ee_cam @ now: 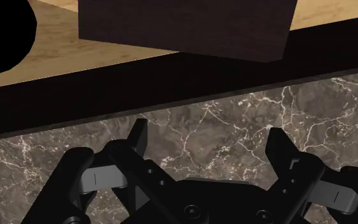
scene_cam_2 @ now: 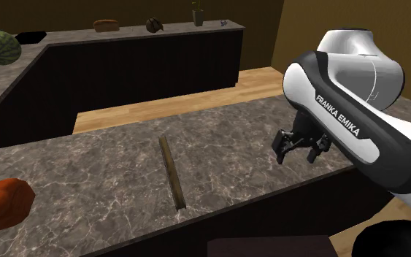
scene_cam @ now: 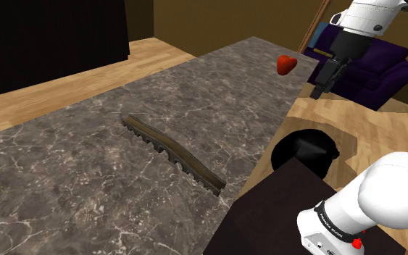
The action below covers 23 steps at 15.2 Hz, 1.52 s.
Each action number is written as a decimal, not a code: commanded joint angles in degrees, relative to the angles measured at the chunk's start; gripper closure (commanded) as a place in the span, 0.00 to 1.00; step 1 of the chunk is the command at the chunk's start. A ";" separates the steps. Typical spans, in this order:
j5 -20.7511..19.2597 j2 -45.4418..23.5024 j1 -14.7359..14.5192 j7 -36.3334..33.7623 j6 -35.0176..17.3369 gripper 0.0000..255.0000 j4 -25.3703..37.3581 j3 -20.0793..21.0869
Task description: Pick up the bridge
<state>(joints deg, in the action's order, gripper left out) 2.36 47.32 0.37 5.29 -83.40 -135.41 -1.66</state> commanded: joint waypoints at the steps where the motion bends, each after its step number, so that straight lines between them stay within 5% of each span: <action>1: 0.00 0.00 0.00 0.00 0.00 0.00 0.00 0.00; 13: 6.72 -13.99 -5.59 -9.80 -12.27 0.00 3.07 13.48; 23: 5.79 -30.86 -8.30 -18.90 -20.59 0.00 12.41 24.13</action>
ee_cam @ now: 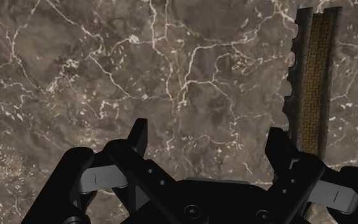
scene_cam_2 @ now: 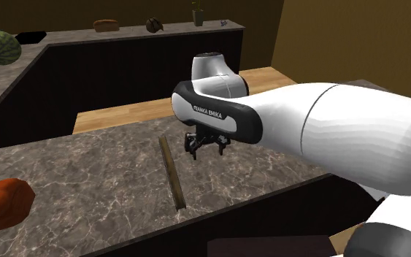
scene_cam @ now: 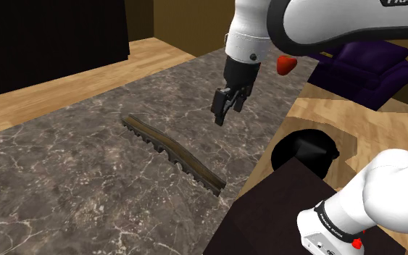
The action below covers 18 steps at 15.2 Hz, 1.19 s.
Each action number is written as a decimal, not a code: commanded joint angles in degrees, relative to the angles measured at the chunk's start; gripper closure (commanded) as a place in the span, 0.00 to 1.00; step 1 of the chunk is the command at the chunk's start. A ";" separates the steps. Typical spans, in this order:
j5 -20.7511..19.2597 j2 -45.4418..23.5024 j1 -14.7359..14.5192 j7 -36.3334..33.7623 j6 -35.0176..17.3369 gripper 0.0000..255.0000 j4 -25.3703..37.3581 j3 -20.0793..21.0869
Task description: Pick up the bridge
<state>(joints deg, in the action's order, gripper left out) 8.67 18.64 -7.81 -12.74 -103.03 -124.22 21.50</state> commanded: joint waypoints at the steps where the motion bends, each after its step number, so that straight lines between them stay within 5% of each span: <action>1: -1.08 -4.09 -0.35 -1.94 -1.60 0.00 2.49 1.98; 11: -11.75 -25.79 -5.06 -13.92 -4.51 0.00 18.84 9.60; 18: -12.90 -27.70 -5.54 -14.73 -8.80 0.00 16.16 9.44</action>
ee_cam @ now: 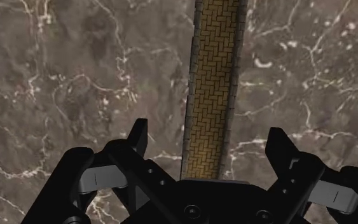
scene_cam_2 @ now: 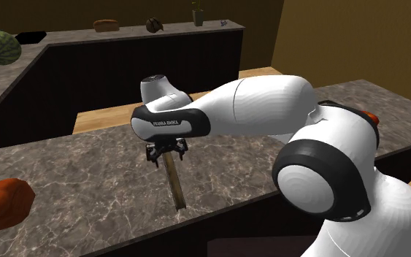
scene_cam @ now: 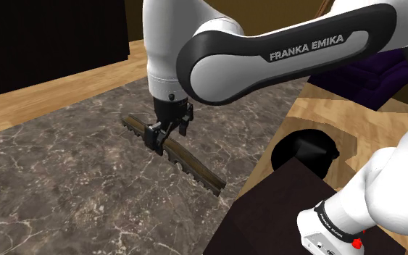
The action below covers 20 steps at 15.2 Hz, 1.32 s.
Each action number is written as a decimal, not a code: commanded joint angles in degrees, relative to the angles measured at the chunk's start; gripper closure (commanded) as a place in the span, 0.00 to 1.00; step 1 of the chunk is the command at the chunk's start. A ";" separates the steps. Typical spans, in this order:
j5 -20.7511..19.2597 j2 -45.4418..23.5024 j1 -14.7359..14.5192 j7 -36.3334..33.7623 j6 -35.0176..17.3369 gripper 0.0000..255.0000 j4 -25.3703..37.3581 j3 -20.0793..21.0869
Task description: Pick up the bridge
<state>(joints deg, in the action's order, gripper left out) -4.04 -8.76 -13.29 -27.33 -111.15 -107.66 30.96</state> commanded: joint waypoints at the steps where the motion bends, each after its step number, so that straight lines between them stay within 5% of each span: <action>1: -0.45 -0.72 -0.11 -0.31 -1.80 0.00 -1.16 -0.06; 3: -0.45 -0.72 -0.11 -0.31 -1.80 0.00 -1.16 -0.06; 4: -0.37 -0.57 -0.07 -0.25 -1.80 1.00 -1.28 -0.06; 13: -0.45 -0.72 -0.11 -0.31 -1.80 1.00 -1.16 -0.06; 20: 0.54 0.90 0.08 0.33 3.22 1.00 2.49 0.11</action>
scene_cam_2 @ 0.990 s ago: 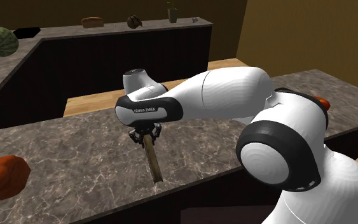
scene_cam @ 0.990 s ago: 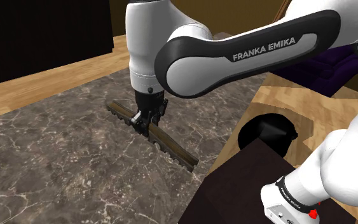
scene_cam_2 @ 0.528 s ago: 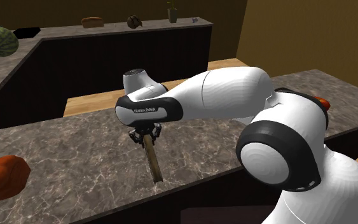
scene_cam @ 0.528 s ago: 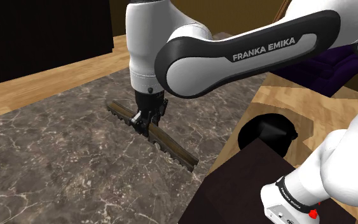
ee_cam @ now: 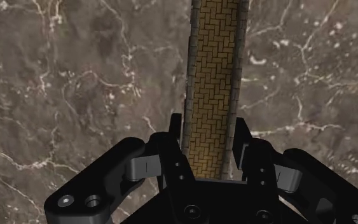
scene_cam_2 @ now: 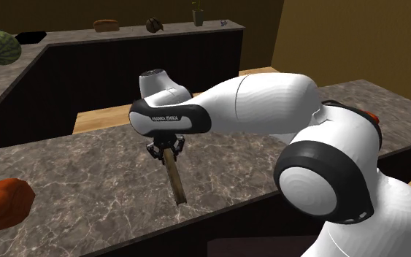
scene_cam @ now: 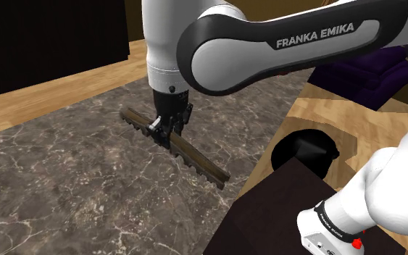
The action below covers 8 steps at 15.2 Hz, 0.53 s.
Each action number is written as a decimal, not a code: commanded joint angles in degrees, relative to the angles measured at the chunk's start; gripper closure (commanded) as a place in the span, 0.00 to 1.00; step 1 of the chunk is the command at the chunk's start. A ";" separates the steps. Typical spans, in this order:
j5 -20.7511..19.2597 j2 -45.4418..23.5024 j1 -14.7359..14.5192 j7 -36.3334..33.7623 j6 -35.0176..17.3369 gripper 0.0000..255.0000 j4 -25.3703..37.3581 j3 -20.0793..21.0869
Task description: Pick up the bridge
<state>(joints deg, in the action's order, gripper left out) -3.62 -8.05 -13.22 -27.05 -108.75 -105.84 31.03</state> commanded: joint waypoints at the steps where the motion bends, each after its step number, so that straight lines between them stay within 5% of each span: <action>1: 0.23 0.37 0.02 0.13 1.55 1.00 1.24 0.05; 8: 0.76 1.25 0.06 0.47 6.72 1.00 5.67 0.14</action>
<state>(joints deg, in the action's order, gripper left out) -2.92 -6.92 -13.13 -26.59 -102.88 -100.93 31.14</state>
